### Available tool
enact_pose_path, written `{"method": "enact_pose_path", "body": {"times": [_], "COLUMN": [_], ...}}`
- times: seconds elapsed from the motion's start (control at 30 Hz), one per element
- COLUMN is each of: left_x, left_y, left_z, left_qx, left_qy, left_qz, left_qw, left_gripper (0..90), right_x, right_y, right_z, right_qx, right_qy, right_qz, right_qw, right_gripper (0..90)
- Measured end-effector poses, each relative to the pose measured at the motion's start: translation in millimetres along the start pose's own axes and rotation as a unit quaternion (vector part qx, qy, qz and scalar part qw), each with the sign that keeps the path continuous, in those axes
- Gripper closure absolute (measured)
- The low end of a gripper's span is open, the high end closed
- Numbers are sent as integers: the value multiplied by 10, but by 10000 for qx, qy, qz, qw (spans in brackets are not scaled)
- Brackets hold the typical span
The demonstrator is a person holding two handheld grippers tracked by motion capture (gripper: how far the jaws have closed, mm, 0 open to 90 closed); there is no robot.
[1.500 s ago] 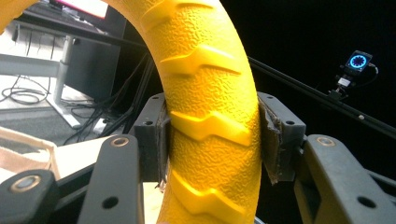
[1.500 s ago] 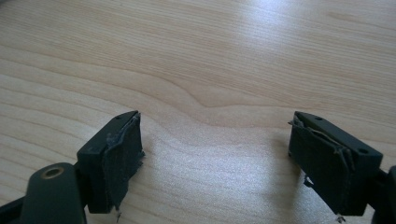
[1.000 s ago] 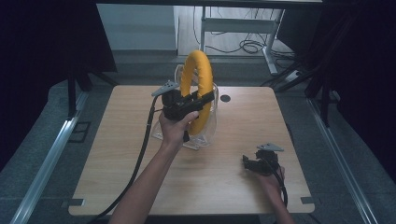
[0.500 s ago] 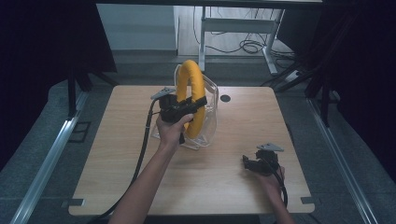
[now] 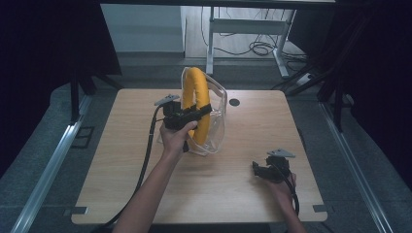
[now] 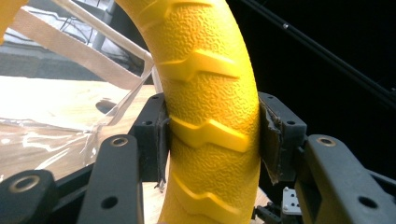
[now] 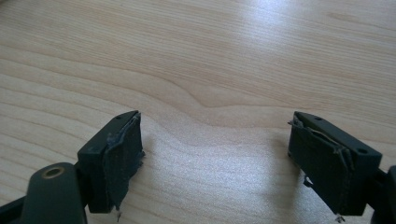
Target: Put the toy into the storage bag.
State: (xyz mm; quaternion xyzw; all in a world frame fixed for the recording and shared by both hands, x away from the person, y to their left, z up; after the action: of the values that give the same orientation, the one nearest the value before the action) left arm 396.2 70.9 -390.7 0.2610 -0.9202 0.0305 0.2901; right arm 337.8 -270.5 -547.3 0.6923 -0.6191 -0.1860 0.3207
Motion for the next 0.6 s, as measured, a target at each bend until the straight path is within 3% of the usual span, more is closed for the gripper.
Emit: {"method": "enact_pose_path", "body": {"times": [0.27, 0.43, 0.6], "left_x": [31, 33, 83], "left_y": [-34, -55, 8], "left_z": [-29, -4, -12], "left_qx": [-190, -263, -245], "left_qy": [-57, 12, -117], "left_qz": [-224, -199, -164], "left_qw": [9996, 9995, 9995], "left_gripper": [438, 379, 349], "right_x": [1, 1, 2], "right_y": [0, 0, -1], "right_z": [0, 1, 1], "right_qx": [6, 5, 6], "right_qy": [9, 5, 8], "right_qz": [1, -1, -1], "right_qw": [10000, 10000, 10000], "right_gripper": [177, 177, 178]}}
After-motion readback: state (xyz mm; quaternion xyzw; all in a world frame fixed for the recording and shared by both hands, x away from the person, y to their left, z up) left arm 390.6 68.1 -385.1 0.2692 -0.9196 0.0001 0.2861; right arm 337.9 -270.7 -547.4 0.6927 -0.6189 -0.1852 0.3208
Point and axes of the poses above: each handheld gripper's, and its own axes: y roughly backward along the jaws, z roughly out of its underside, x roughly to its right, the point moved 1 cm from there along -y, roughly forward along the jaws, and after that the axes turned 11 degrees about z, right-handed, at the moved point
